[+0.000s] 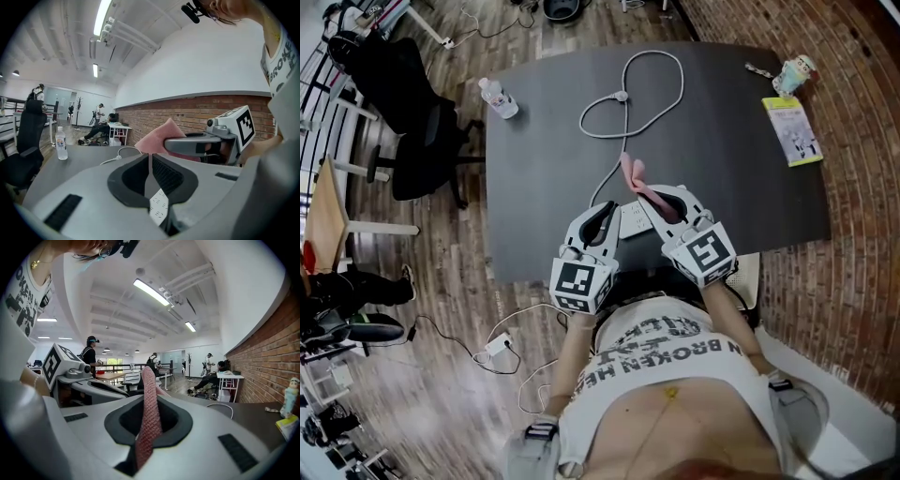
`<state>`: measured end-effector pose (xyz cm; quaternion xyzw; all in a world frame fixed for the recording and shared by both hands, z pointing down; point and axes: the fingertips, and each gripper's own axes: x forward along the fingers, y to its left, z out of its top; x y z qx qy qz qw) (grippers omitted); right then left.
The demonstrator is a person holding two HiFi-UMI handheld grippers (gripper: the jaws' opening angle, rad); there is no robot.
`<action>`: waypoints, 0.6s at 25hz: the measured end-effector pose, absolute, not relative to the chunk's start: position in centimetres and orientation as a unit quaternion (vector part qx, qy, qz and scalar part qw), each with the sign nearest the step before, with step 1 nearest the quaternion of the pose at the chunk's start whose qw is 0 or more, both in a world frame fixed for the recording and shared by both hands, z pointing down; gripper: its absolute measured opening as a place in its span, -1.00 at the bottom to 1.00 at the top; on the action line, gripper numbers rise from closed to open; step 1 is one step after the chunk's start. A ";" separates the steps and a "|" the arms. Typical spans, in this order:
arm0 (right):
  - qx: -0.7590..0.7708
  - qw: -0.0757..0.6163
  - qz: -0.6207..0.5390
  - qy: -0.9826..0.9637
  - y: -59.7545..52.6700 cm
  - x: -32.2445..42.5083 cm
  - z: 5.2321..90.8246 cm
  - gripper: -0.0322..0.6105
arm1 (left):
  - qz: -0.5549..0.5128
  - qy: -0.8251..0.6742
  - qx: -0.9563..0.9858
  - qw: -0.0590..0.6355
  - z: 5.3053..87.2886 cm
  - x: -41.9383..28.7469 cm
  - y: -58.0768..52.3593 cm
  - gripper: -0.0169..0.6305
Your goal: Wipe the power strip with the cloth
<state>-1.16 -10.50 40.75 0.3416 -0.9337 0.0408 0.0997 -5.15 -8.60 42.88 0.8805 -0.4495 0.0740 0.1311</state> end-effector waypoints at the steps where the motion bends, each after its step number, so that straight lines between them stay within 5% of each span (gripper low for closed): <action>1: 0.343 0.104 0.041 -0.933 -10.7 -0.9 41.0 -0.85 | 0.078 -0.450 0.880 0.133 43.3 -5.2 -8.7 -0.92; 7: 0.352 0.128 0.047 -0.926 -11.1 0.4 43.0 -0.85 | 0.098 -0.446 0.876 0.159 46.5 -5.3 -8.9 -0.90; 15: 0.346 0.166 0.058 -0.922 -11.5 1.0 45.9 -0.85 | 0.184 -0.420 0.865 0.205 54.1 -5.1 -8.2 -0.62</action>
